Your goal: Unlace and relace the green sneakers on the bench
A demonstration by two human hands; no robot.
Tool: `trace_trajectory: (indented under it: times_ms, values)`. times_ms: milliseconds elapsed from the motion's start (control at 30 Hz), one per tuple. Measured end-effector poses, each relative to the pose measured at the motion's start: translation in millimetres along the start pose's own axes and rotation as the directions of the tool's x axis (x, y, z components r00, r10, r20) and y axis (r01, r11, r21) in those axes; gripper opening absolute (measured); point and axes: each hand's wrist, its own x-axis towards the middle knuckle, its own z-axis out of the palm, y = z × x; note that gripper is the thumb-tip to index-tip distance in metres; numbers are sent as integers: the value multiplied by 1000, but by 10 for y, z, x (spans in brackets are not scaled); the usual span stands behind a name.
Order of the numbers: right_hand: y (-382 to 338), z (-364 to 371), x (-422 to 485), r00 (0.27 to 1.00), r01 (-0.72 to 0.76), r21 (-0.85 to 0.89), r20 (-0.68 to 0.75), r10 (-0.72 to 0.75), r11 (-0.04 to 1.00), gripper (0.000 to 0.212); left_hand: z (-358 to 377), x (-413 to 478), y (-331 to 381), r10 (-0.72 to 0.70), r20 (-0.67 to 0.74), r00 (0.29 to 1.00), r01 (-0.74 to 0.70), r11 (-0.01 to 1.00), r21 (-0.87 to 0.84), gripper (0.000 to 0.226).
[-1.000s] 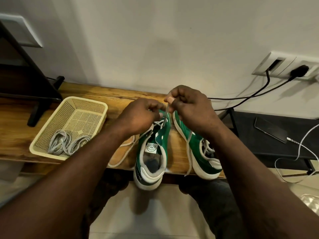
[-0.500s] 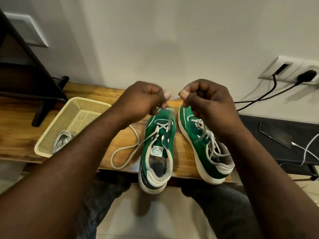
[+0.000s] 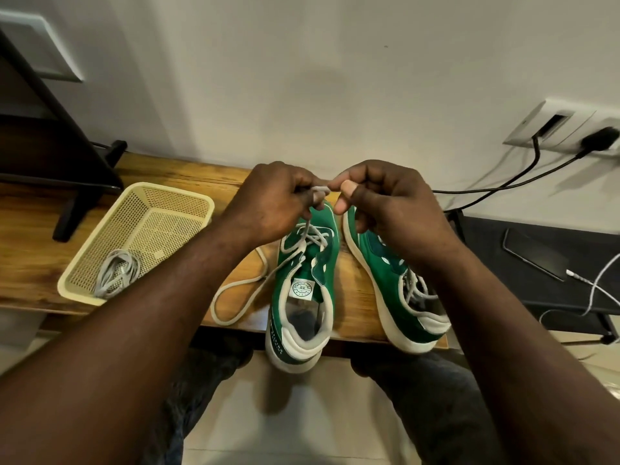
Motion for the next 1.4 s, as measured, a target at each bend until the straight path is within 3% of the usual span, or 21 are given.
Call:
trace_trajectory:
  times_ms: [167, 267, 333, 400, 467, 500, 567, 633, 700, 833, 967, 1133, 1400]
  values:
    - [-37, -27, -14, 995, 47, 241, 79, -68, 969, 16, 76, 45, -41, -146, -182, 972, 127, 986, -111, 17]
    - [-52, -19, -12, 986, 114, 298, 81, -145, 948, 16, 70, 95, -83, -189, -297, 936, 205, 979, 22, 22]
    - [-38, -15, -14, 988, 125, 284, 55, -146, 951, 17, 56, 102, -110, -196, -233, 953, 197, 980, -19, 37]
    - [-13, -19, -5, 994, 92, 238, 34, -103, 967, 16, 61, 60, -91, -139, -45, 989, 133, 985, -107, 78]
    - [24, -29, 15, 999, 12, 150, 38, -18, 989, 30, 73, 26, -50, -75, 47, 996, 71, 994, 82, 100]
    - [41, -31, 26, 999, -27, 86, 45, 23, 996, 41, 73, 13, -38, -63, 35, 997, 55, 977, 207, 94]
    - [81, -18, 37, 997, -66, -62, 41, 68, 996, 48, 42, 6, -10, -95, 69, 993, 67, 942, 330, 53]
    - [125, 7, 43, 998, -64, -188, 1, 65, 980, 36, 32, -31, -4, -222, 281, 934, 121, 934, 337, 19]
    - [170, 23, 62, 998, -47, -263, -55, 34, 964, 24, 79, -101, -7, -305, 422, 854, 137, 914, 383, 20]
    - [242, 40, 117, 996, -10, -409, -85, -27, 913, 16, 133, -165, -4, -336, 351, 874, 141, 867, 477, 21]
    - [303, 189, 132, 1000, 13, -546, 24, 0, 838, 11, 73, -147, -43, -423, 345, 838, 305, 887, 346, 21]
    - [437, 490, 84, 957, 129, -620, 281, 66, 774, 13, 44, -176, -101, -449, 285, 847, 365, 881, 303, 21]
    - [580, 523, 104, 919, 24, -681, 303, 251, 732, 12, 28, -173, -234, -470, 225, 853, 382, 858, 343, 23]
